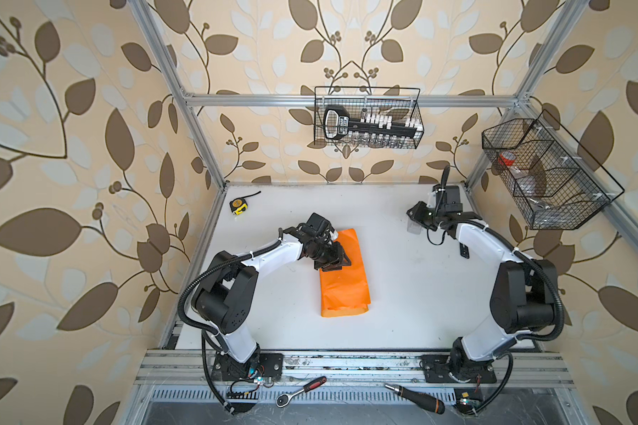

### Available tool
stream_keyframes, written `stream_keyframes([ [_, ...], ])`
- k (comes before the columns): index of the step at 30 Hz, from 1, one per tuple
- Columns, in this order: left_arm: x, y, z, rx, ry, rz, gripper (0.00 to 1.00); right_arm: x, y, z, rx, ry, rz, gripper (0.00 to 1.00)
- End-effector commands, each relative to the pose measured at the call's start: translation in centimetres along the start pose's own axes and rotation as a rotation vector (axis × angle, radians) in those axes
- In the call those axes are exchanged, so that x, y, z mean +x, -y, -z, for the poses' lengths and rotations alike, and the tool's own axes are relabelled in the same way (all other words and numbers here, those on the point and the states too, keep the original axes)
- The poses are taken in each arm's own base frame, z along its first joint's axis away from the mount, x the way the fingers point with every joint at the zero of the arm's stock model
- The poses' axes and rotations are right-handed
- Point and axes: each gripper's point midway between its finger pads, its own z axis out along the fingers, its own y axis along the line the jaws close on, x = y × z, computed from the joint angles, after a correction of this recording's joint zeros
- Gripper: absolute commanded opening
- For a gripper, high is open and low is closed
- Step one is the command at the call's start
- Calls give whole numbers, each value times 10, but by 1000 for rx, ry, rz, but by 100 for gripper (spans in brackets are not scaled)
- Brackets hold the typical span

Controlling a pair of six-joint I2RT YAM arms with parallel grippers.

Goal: Wrap a gift box in wrapping paper
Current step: Tear off the tape with the cutter.

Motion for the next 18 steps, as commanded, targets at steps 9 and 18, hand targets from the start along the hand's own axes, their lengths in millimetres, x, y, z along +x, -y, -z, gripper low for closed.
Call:
stream_keyframes([
  [9, 15, -27, -10, -79, -37, 30, 44, -19, 54, -41, 131, -46, 22, 38],
  [18, 15, -27, -11, -78, -38, 33, 44, -5, 66, -67, 93, -123, -17, 35],
])
